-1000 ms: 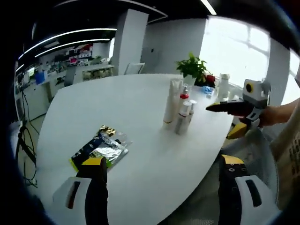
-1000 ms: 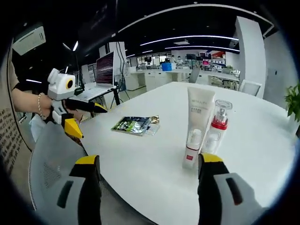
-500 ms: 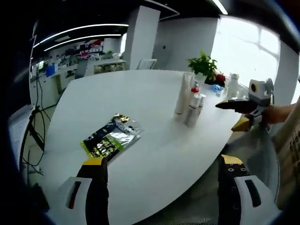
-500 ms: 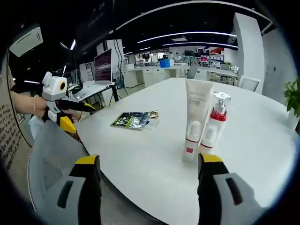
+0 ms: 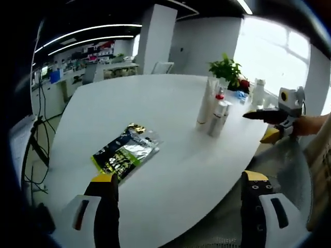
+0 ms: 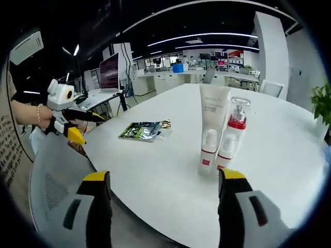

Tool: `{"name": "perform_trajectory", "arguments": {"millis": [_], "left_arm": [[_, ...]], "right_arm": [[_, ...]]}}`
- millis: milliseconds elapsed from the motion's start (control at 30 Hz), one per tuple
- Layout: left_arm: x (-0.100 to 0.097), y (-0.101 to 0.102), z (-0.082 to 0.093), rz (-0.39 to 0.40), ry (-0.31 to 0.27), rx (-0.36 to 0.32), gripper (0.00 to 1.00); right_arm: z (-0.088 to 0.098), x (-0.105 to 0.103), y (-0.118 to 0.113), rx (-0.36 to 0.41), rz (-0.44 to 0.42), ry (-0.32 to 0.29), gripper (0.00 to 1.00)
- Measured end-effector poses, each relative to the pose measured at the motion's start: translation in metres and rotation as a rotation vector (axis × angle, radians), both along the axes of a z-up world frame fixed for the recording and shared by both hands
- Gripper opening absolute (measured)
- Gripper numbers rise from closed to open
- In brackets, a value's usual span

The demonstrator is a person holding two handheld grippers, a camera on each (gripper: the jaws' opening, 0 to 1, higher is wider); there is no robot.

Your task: Arrange the skincare products in the storage area until every visible bottle or jar stands upright without overlapping.

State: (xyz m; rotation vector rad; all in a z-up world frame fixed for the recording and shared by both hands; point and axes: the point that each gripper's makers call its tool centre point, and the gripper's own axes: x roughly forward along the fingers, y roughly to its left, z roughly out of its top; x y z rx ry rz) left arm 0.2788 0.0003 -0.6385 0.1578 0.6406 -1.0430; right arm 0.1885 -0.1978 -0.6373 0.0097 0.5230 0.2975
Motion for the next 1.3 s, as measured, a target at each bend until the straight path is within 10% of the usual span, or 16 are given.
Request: {"name": "perform_trajectory", "arguments": {"millis": [1300], "left_arm": [[0.138,-0.005,-0.09,-0.412,-0.075,0.516,0.92]], "right_arm": [[-0.011,-0.001,-0.014,-0.041,-0.071,0.056,0.85]]}}
